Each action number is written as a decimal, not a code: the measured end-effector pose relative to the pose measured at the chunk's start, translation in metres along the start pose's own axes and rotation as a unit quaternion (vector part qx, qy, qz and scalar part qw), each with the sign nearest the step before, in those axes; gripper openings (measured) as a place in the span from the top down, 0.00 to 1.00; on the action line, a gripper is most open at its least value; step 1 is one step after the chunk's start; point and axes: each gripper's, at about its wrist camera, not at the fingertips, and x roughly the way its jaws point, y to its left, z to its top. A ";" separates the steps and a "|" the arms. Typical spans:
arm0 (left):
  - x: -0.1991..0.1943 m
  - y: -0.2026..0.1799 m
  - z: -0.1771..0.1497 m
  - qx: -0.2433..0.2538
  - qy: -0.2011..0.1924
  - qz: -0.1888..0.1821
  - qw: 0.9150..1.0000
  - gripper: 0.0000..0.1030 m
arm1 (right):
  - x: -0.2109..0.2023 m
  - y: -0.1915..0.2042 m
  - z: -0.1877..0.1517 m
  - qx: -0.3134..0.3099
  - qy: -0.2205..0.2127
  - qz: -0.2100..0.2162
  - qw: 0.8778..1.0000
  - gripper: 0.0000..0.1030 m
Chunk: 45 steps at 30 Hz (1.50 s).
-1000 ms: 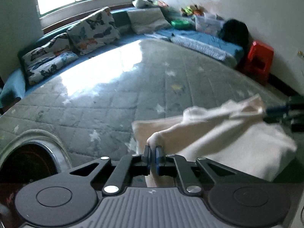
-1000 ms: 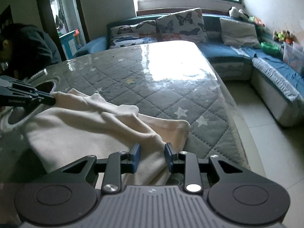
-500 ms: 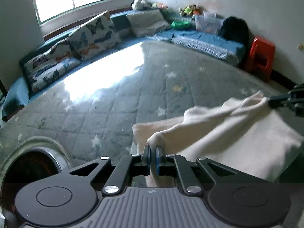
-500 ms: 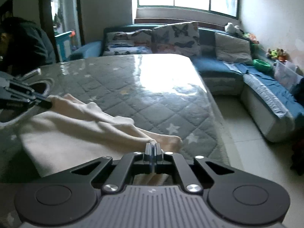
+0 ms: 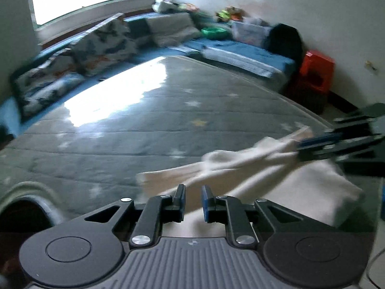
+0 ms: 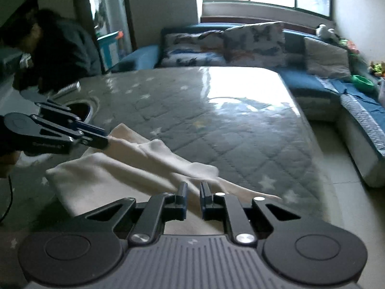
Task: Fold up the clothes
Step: 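Release the shirt and smooth the folded bundle with both grippers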
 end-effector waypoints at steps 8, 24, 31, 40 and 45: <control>0.039 -0.012 0.018 -0.004 0.030 -0.017 0.999 0.81 | 0.031 0.000 0.004 0.023 0.003 -0.004 1.000 0.88; 0.005 -0.011 0.007 -0.017 0.001 -0.020 1.000 0.58 | -0.006 0.050 -0.013 -0.071 -0.026 0.020 0.997 0.84; -0.021 -0.039 -0.029 0.026 0.002 -0.032 0.999 0.58 | -0.022 0.080 -0.043 -0.107 -0.025 0.033 0.993 0.84; -0.016 -0.046 -0.044 0.015 0.006 -0.022 1.000 0.59 | -0.036 0.070 -0.055 -0.067 -0.051 0.033 0.996 0.84; -0.016 -0.048 -0.046 0.008 0.008 -0.024 1.000 0.59 | -0.041 0.058 -0.066 -0.069 -0.035 0.026 0.997 0.84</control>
